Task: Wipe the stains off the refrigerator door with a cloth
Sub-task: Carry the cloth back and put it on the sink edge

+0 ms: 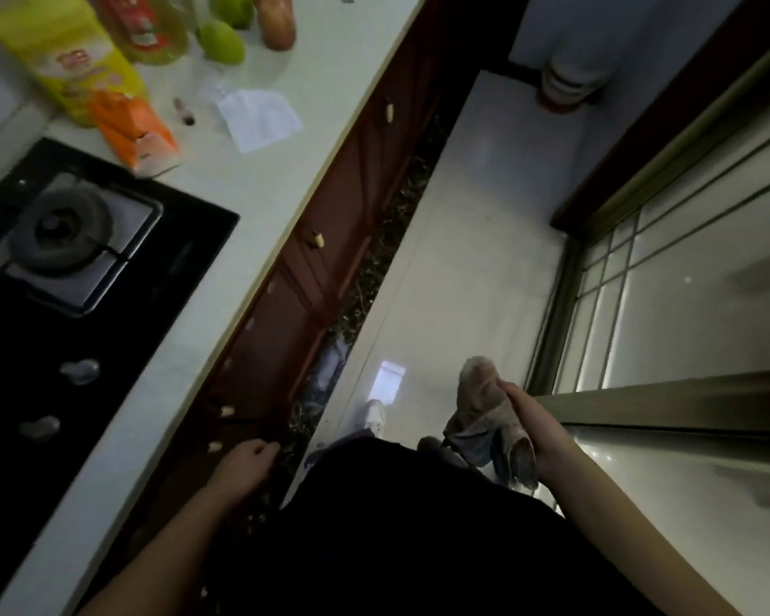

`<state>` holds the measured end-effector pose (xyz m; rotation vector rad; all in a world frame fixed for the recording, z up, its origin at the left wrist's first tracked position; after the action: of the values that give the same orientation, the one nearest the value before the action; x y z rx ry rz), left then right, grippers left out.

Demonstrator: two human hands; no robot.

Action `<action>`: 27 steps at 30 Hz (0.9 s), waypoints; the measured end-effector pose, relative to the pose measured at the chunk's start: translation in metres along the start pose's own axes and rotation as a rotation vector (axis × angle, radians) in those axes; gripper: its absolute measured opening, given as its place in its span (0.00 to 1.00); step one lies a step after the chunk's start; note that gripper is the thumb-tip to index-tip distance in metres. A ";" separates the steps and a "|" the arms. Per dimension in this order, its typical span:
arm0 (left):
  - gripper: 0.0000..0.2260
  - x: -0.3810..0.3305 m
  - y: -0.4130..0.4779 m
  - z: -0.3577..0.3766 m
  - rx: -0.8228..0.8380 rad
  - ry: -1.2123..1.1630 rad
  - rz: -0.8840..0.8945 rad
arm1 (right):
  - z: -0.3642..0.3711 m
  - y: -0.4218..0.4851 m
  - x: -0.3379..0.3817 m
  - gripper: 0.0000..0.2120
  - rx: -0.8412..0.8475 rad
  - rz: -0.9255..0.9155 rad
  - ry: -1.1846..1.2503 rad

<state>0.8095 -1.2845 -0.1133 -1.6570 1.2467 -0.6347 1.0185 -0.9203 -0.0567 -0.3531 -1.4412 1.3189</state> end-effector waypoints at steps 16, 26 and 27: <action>0.15 -0.413 0.046 -0.038 -0.016 0.302 0.242 | -0.088 0.108 0.185 0.20 -0.260 -0.088 0.223; 0.11 -0.453 0.070 -0.072 -0.079 0.071 0.051 | -0.043 0.220 0.394 0.18 -0.137 -0.219 -0.151; 0.12 -0.458 0.077 -0.075 -0.072 0.022 0.015 | -0.038 0.231 0.412 0.17 -0.129 -0.226 -0.159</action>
<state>0.5534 -0.8904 -0.0928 -1.7024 1.3102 -0.6068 0.8038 -0.4974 -0.0531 -0.1652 -1.6526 1.0942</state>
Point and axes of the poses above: each hand's wrist, its own y-axis towards the middle knuckle, its own z-axis out of the palm, x = y × z, the point moved 8 cm from there along y, towards the middle knuckle, and after that the axes turned 12 degrees about -z, right-handed, at the moved point
